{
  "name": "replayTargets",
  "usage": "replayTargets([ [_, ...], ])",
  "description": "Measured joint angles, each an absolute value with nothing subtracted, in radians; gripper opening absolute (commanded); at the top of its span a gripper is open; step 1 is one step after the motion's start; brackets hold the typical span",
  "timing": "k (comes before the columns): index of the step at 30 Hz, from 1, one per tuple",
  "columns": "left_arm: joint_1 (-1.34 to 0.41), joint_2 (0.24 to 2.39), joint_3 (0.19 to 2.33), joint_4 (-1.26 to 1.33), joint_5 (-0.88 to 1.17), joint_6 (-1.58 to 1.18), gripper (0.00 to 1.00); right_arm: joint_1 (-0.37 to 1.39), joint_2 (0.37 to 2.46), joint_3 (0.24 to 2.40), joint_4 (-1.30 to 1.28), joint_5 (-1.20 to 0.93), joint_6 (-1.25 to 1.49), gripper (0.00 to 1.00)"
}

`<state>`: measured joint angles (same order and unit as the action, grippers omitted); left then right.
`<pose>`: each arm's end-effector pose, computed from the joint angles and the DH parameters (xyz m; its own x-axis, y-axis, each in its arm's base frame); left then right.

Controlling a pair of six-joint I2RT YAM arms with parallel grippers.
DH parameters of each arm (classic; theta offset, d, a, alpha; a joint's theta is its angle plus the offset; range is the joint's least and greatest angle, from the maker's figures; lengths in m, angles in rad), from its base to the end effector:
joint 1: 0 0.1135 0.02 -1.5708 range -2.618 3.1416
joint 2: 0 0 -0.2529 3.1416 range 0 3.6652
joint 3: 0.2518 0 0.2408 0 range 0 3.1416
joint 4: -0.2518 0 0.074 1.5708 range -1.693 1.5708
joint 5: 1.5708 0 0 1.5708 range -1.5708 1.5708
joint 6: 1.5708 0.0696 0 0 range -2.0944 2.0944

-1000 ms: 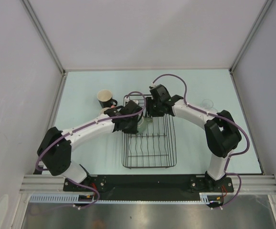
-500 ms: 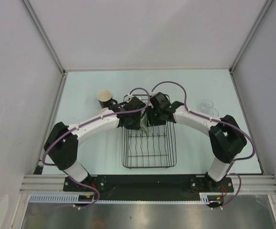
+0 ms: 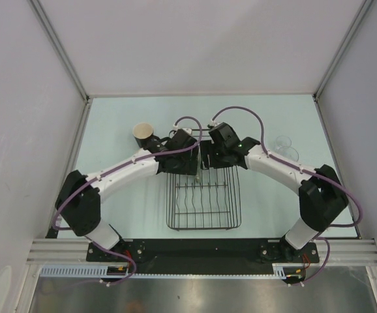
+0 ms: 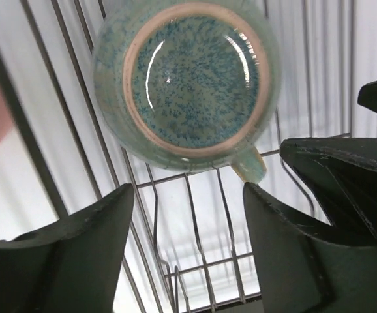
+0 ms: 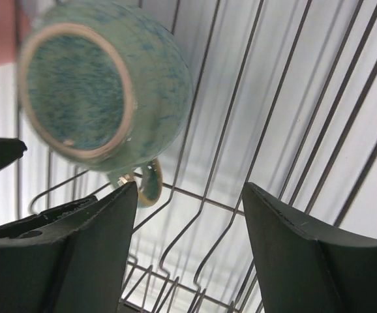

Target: Unload the cups from the dish rack

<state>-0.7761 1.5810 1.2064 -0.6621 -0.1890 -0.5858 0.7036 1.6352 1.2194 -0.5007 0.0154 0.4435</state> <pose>0.2475 -0.2247 0.2144 -0.8545 0.0779 -0.5136 0.1769 0.9732 -0.1467 0.2761 0.2329 0.2126 -0.8210 -0.1339 -0.5550 -0.3182 0.9144 0.2501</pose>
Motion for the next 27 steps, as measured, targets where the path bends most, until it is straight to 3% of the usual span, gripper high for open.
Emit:
replayTargets([
  [12, -0.703, 1.251, 1.185, -0.615, -0.309, -0.63, 0.87, 0.83, 1.542, 1.211, -0.497, 0.053, 0.435, 0.67],
  [27, -0.628, 1.18, 1.13, -0.68, -0.392, -0.681, 0.86, 0.854, 1.712, 1.229, -0.472, 0.091, 0.385, 0.65],
])
